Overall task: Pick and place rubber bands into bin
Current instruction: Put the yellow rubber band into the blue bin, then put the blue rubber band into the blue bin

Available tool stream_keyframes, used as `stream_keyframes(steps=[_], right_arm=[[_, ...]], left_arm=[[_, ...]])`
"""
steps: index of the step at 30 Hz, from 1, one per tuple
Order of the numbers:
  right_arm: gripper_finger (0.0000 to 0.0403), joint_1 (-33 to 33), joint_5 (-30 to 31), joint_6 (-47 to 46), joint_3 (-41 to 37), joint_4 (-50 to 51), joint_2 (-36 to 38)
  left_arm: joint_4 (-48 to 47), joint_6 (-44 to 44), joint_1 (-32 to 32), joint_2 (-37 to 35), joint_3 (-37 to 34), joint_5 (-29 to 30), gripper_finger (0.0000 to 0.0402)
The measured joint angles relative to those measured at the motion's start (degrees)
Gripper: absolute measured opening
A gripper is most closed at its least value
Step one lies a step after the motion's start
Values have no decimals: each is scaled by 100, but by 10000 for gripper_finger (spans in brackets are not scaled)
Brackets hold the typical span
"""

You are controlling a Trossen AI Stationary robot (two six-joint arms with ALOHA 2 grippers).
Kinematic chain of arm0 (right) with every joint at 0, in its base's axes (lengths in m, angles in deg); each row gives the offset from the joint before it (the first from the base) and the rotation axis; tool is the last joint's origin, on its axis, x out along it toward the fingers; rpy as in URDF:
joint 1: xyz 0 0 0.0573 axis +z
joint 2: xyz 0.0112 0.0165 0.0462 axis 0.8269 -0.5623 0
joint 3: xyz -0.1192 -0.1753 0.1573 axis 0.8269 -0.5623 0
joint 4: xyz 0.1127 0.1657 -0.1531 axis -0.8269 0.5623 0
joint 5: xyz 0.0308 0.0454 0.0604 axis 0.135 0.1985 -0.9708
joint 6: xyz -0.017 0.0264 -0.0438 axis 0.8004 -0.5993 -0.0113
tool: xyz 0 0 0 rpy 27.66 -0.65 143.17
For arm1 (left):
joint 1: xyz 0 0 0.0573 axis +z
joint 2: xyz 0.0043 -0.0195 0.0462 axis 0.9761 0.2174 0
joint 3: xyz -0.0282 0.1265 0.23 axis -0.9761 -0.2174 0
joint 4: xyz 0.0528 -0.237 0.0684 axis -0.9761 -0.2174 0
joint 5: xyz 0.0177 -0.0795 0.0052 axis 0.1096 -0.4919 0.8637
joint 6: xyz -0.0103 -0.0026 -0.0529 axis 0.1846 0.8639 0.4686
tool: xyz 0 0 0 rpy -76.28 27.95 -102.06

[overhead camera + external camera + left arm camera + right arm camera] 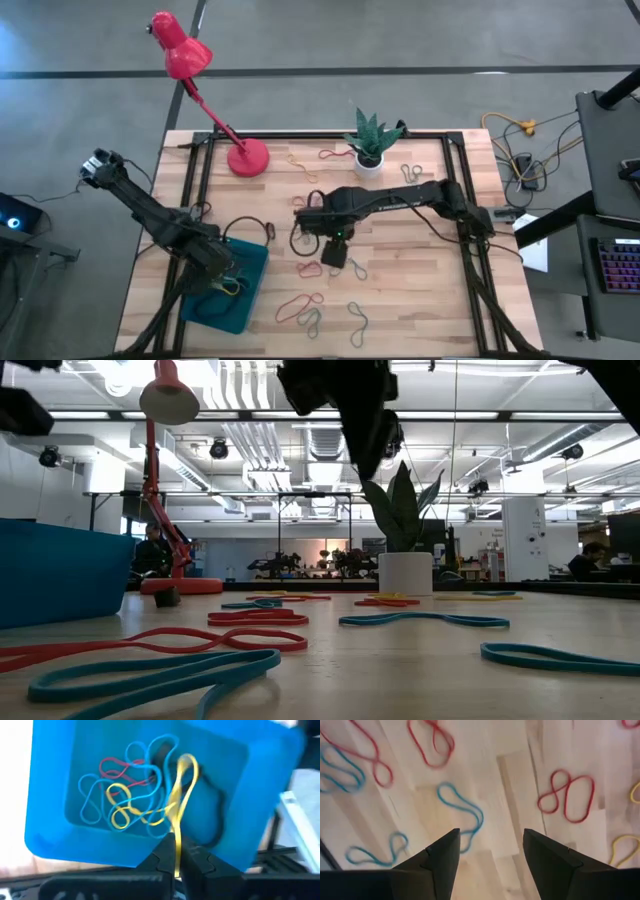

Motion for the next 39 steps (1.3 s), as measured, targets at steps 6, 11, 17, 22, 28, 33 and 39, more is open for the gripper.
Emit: stream_keyframes(steps=[6,11,17,22,28,33,39], right_arm=[[203,429,11,486,-681,45,9],[203,1013,292,1113,-1429,-463,157],[203,1363,-62,524,-2429,-1697,504],[203,1357,85,-469,-3232,-2516,910],[203,1260,380,-1602,-4392,-3393,1461],[203,1099,410,-2620,-5371,-4636,1749],[203,1105,563,-2799,-5726,-5088,1755]], left_arm=[[22,296,-8,233,-60,165,53],[206,477,-16,227,-69,169,126],[318,442,-14,166,-24,172,195],[516,157,-8,143,171,504,214],[1063,-351,-10,65,233,895,215],[1370,-811,4,-22,231,1341,215],[1532,-930,39,-156,219,1763,215]])
